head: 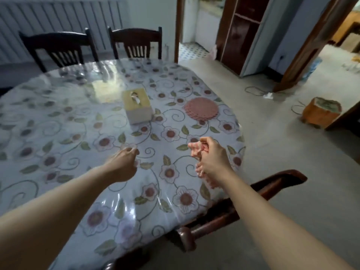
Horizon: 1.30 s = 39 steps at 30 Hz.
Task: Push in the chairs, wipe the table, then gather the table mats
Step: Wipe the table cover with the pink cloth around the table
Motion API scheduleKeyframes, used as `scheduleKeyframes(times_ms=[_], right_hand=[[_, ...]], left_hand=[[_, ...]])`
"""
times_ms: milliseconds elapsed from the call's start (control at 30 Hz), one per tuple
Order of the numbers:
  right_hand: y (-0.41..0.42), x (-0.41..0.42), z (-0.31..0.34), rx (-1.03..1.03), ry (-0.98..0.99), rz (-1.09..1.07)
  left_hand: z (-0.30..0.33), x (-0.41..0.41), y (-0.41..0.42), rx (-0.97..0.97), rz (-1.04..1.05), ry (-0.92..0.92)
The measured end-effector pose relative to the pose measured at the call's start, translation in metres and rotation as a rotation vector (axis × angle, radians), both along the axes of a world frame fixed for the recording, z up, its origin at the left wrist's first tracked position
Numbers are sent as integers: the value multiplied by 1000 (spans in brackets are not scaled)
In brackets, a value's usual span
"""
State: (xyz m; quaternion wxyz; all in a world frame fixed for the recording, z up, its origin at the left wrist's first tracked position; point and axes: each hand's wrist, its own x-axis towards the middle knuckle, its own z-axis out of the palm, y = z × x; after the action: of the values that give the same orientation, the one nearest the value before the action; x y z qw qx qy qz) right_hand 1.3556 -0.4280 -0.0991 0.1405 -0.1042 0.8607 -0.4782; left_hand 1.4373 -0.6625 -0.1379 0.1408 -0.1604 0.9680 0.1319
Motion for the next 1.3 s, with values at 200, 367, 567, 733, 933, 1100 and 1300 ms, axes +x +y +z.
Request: scheduleKeyframes(times_ms=[200,367,567,733,933,1100,1300], right_hand=[[-13,-49,-43,466,-139,398],[-29,-73,-99,610,-163,494],[-31,-72,-181,663,-56,785],[-28,-74,-207,575,451,1191],[-66,-151,-233,456,616,1196],[-156,-242,-235,533,602,901],[-201,-231,-235,593,549,757]], left_hand=[[-37,-15,6,29,134,-77],[-79,-41,4,65,179,-61],[-119,-63,6,78,278,-73],[-139,-76,4,49,419,-80],[-148,-100,-1,-8,585,78],[-157,-123,-17,-33,671,190],[-165,-114,-37,-27,821,259]])
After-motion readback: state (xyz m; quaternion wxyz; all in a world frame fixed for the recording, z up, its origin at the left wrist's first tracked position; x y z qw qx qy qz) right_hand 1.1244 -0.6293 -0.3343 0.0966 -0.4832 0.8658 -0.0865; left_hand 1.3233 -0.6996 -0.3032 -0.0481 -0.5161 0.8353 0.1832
